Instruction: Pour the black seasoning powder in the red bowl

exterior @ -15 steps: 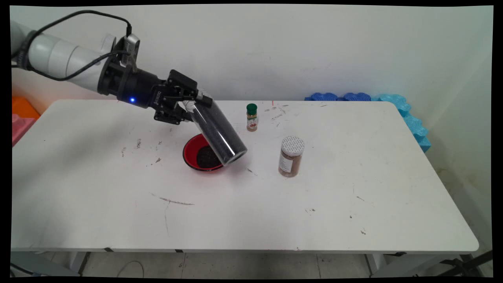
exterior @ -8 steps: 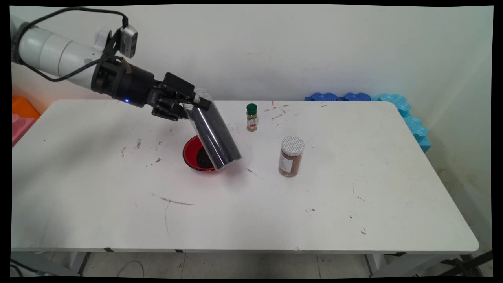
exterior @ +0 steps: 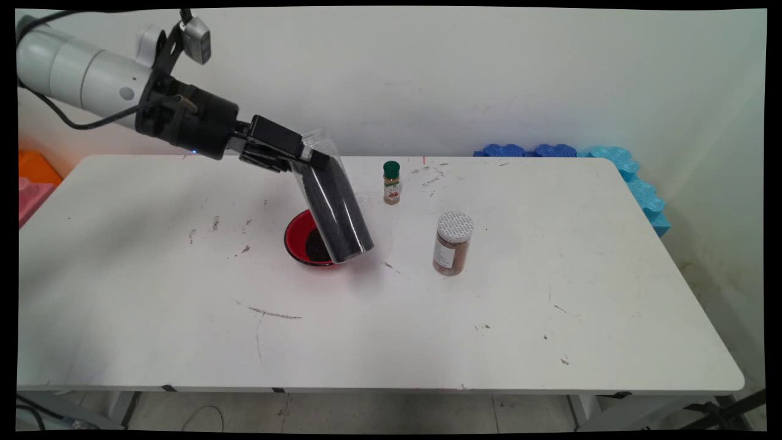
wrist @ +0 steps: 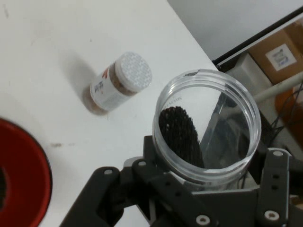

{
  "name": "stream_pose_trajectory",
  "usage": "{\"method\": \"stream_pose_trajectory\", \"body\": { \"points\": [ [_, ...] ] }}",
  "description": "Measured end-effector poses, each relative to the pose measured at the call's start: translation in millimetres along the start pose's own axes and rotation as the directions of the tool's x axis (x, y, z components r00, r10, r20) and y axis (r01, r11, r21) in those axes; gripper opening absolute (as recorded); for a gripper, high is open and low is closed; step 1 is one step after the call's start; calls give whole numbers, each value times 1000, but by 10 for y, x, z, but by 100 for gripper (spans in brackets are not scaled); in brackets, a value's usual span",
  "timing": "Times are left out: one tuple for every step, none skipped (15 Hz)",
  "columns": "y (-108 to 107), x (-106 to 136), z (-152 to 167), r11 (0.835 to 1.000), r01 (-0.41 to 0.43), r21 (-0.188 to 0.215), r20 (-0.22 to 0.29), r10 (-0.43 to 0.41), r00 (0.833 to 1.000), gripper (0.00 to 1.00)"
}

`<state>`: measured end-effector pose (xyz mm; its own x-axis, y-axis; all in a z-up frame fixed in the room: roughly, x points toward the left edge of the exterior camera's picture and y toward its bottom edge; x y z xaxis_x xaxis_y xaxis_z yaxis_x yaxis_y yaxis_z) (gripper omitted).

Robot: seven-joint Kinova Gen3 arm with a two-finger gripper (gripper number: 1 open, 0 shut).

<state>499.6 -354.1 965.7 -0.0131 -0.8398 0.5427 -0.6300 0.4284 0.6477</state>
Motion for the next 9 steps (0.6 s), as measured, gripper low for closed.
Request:
{"method": "stream_pose_trajectory", "body": {
  "points": [
    [30, 12, -6, 999, -39, 1, -8, 39, 999, 0],
    [62, 24, -10, 997, -81, -1, -20, 81, 997, 0],
    [103, 40, -16, 991, -134, -3, -38, 134, 990, 0],
    [132, 51, -23, 985, -171, -3, -53, 170, 984, 0],
    [169, 64, -33, 976, -218, 0, -72, 217, 973, 0],
    [188, 73, -36, 970, -243, 2, -82, 242, 967, 0],
    [214, 77, -41, 959, -283, 9, -91, 283, 955, 0],
    [230, 77, -46, 951, -309, 15, -96, 309, 946, 0],
    [258, 81, -53, 939, -344, 23, -106, 345, 933, 0]
  ]
}}
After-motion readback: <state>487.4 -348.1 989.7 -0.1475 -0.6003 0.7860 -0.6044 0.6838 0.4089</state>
